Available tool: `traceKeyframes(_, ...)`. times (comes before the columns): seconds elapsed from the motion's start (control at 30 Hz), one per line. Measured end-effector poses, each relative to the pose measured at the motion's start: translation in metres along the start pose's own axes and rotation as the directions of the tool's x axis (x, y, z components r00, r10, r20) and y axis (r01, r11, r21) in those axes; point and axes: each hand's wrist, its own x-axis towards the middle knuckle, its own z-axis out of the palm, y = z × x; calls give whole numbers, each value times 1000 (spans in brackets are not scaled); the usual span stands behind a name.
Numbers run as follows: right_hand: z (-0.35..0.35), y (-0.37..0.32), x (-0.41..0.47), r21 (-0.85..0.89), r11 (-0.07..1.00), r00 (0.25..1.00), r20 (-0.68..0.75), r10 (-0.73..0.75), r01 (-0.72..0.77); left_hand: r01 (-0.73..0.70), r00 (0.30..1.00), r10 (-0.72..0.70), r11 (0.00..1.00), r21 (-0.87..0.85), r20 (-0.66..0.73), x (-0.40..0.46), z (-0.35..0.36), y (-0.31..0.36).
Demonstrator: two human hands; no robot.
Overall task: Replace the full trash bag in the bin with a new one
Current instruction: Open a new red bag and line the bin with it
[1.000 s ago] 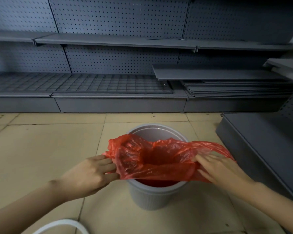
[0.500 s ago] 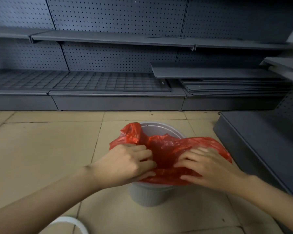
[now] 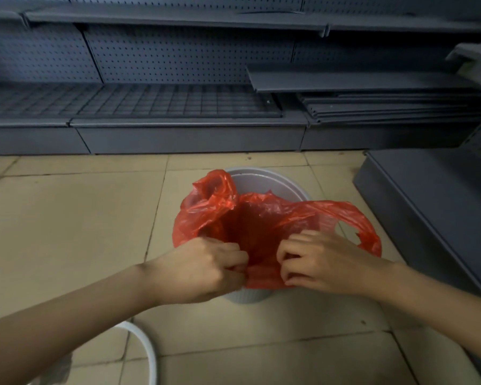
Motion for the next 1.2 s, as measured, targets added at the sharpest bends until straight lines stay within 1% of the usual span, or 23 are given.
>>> traceKeyframes(0.1, -3, 3, -3, -2, 1000, 1000, -6, -5, 5, 8, 996, -2, 998, -64, 86, -7, -4, -4)
traceKeyframes(0.17, -9, 5, -3, -26, 1000, 997, -75, -12, 10, 2, 997, 1, 999, -33, 83, -6, -14, -2)
traceKeyframes(0.23, -17, 8, 0, -71, 997, 984, -180, 6, -19, -6, 1000, 6, 1000, 10, 9, 5, -32, 3)
traceKeyframes(0.3, -26, 14, 7, -124, 988, 962, -268, 56, -92, 7, 994, -1, 998, 56, -105, 22, -56, 4)
traceKeyframes(0.4, -40, 27, 18, -189, 956, 924, -352, 146, -223, 112, 971, -68, 977, 182, -231, 49, -85, -11)
traceKeyframes(0.5, -47, 38, 31, -208, 920, 889, -396, 230, -331, 282, 930, -194, 922, 266, -312, 73, -89, -27)
traceKeyframes(0.53, -47, 41, 35, -212, 907, 878, -403, 259, -365, 320, 921, -227, 904, 282, -318, 82, -84, -31)
traceKeyframes(0.6, -44, 47, 45, -223, 875, 854, -416, 312, -429, 361, 919, -270, 869, 339, -287, 100, -69, -40)
traceKeyframes(0.67, -40, 53, 54, -247, 848, 850, -386, 358, -470, 404, 910, -327, 836, 371, -255, 110, -54, -49)
traceKeyframes(0.73, -33, 60, 57, -247, 831, 851, -322, 415, -498, 475, 878, -408, 803, 359, -249, 110, -40, -61)
traceKeyframes(0.8, -25, 68, 55, -235, 819, 844, -272, 462, -524, 538, 843, -497, 766, 352, -207, 101, -24, -69)
traceKeyframes(0.93, -18, 77, 49, -233, 786, 820, -171, 546, -572, 606, 790, -585, 697, 384, -184, 76, -5, -78)
traceKeyframes(1.03, -16, 77, 48, -217, 770, 800, -154, 580, -600, 642, 750, -643, 651, 404, -156, 61, 2, -83)
traceKeyframes(1.13, -13, 72, 54, -244, 753, 791, -156, 592, -612, 669, 704, -700, 596, 444, -120, 55, 0, -81)
traceKeyframes(1.2, -10, 65, 60, -267, 739, 784, -135, 606, -618, 692, 632, -773, 530, 491, -55, 51, 8, -84)
